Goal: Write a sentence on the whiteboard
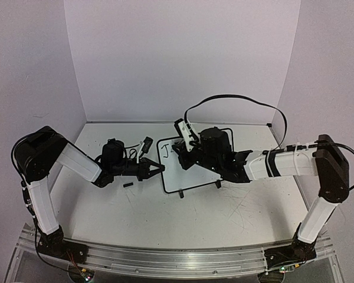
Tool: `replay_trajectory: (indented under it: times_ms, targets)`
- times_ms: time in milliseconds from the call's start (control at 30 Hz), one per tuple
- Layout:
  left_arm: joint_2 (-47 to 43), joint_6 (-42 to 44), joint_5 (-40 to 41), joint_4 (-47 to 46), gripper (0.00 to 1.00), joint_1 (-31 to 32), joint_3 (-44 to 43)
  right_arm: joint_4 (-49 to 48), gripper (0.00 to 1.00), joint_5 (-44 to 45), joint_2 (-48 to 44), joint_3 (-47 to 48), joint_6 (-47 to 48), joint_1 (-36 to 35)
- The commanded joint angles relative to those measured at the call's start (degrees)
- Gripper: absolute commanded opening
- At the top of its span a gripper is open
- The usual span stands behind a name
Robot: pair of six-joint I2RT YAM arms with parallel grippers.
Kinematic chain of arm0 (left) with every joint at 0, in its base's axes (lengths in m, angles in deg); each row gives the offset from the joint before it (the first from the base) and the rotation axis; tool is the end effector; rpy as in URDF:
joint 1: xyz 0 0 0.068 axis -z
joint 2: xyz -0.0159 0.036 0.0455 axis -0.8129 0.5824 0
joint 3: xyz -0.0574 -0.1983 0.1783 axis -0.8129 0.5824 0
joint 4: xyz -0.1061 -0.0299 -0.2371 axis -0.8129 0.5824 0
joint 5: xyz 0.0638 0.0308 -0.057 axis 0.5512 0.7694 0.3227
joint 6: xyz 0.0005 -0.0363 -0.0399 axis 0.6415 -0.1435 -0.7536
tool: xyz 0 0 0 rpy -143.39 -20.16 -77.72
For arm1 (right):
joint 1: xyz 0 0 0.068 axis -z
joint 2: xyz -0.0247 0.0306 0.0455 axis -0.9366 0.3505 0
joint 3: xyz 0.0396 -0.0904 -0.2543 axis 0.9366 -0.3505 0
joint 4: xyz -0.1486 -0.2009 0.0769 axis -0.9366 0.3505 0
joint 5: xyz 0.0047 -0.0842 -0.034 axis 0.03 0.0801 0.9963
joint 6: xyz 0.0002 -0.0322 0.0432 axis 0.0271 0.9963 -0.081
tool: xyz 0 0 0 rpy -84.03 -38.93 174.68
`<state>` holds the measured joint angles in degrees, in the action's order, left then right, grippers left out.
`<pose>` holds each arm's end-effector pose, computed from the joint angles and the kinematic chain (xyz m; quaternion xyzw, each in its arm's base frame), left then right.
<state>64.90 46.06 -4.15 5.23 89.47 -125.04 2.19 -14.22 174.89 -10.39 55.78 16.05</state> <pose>0.2797 -0.2253 0.1444 0.3395 0.6998 -0.4936 0.3890 0.2448 0.3251 0.2510 -0.3473 0.6973 0.2367 0.5806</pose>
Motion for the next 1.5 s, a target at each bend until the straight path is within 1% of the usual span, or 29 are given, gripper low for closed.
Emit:
replay_trajectory:
  times_ms: [0,167,667,1067,1300,1467]
  targets:
    - [-1.3,3.5,1.5,3.2,0.0,0.2,-0.9,-1.7,0.0,-0.7,1.5,2.4,-0.1,-0.1]
    - [-1.3,3.7,1.7,3.4,0.0,0.2,-0.9,-1.5,0.0,-1.5,1.4,1.5,-0.8,-0.3]
    - [-1.3,3.9,1.8,3.8,0.0,0.2,-0.9,-1.1,0.0,1.5,-0.7,-1.7,-0.7,-0.4]
    - [-1.3,4.0,1.9,4.1,0.0,0.2,-0.9,-3.0,0.0,7.3,-2.7,-2.9,-0.2,-0.4]
    - [-1.3,3.9,1.8,4.0,0.0,0.2,-0.9,-4.5,0.0,6.8,-2.1,-1.8,0.1,-0.4]
    - [-1.5,4.0,1.9,4.2,0.0,0.2,-0.8,-4.5,0.0,4.9,-0.4,-0.1,-0.3,-0.4]
